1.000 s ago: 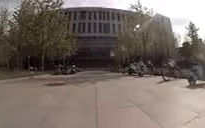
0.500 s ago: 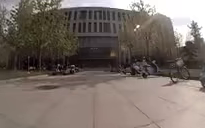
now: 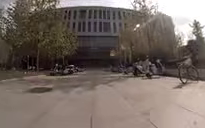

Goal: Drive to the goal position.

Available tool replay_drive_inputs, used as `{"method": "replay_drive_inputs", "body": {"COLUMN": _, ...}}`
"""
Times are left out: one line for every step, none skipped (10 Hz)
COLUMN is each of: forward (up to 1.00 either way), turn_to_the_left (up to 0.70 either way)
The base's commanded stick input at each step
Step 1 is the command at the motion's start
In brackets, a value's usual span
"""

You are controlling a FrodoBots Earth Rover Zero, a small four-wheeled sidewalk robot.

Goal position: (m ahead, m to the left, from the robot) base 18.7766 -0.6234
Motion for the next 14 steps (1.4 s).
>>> {"method": "replay_drive_inputs", "body": {"forward": 1.0, "turn_to_the_left": 0.0}}
{"method": "replay_drive_inputs", "body": {"forward": 1.0, "turn_to_the_left": 0.0}}
{"method": "replay_drive_inputs", "body": {"forward": 1.0, "turn_to_the_left": 0.0}}
{"method": "replay_drive_inputs", "body": {"forward": 1.0, "turn_to_the_left": 0.0}}
{"method": "replay_drive_inputs", "body": {"forward": 1.0, "turn_to_the_left": 0.0}}
{"method": "replay_drive_inputs", "body": {"forward": 1.0, "turn_to_the_left": 0.0}}
{"method": "replay_drive_inputs", "body": {"forward": 1.0, "turn_to_the_left": 0.0}}
{"method": "replay_drive_inputs", "body": {"forward": 1.0, "turn_to_the_left": 0.0}}
{"method": "replay_drive_inputs", "body": {"forward": 1.0, "turn_to_the_left": 0.0}}
{"method": "replay_drive_inputs", "body": {"forward": 0.33, "turn_to_the_left": 0.0}}
{"method": "replay_drive_inputs", "body": {"forward": 0.0, "turn_to_the_left": 0.0}}
{"method": "replay_drive_inputs", "body": {"forward": 0.0, "turn_to_the_left": 0.0}}
{"method": "replay_drive_inputs", "body": {"forward": 0.0, "turn_to_the_left": 0.0}}
{"method": "replay_drive_inputs", "body": {"forward": 0.0, "turn_to_the_left": 0.0}}
